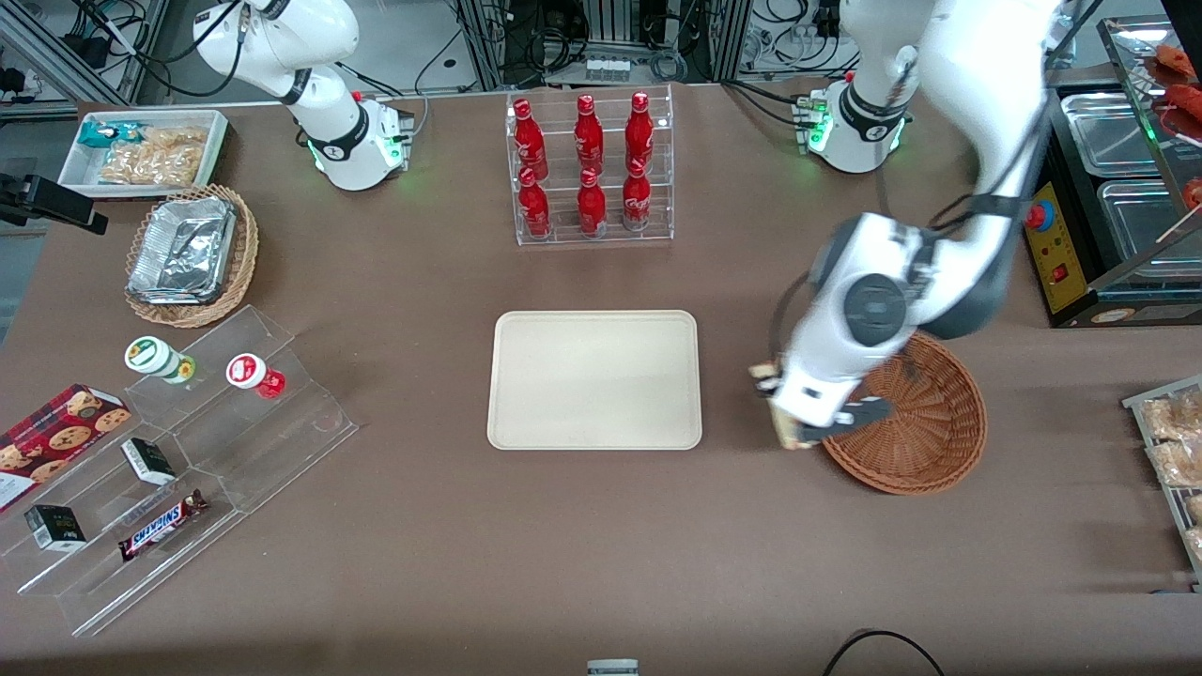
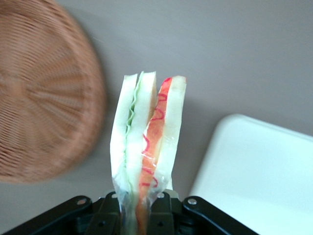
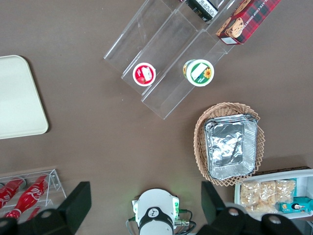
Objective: Place sandwich from basket to tray
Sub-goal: 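Lift the sandwich and carry it toward the beige tray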
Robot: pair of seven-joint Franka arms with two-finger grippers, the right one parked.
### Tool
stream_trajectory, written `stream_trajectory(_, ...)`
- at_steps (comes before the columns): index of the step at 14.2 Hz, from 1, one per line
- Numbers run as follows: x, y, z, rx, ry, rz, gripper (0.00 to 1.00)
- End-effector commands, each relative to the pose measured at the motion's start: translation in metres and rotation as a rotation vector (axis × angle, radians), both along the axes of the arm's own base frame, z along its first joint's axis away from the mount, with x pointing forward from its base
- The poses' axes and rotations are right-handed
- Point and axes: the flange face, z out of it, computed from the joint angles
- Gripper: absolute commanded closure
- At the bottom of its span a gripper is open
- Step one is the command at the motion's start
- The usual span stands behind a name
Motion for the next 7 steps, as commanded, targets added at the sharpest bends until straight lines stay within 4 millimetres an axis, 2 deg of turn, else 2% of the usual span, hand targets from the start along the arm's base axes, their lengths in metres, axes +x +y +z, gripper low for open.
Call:
stream_trajectory(1,0.006,-0.081,-0.039,-0.003,0.043,-0.012,0.85)
stream_trajectory(2,-0.007,-0.115,-0.048,-0.006,0.042,-0.031,0.84)
stream_trajectory(4,-0.036,-0.169,-0.069,0.003,0.048,-0.052,0.83)
stream_trajectory(5,-0.043,-0.184,-0.072,0.002,0.045,-0.05,0.75)
stream_trajectory(7,-0.055,-0.206,-0.07,-0.007,0.039,-0.066,0.74)
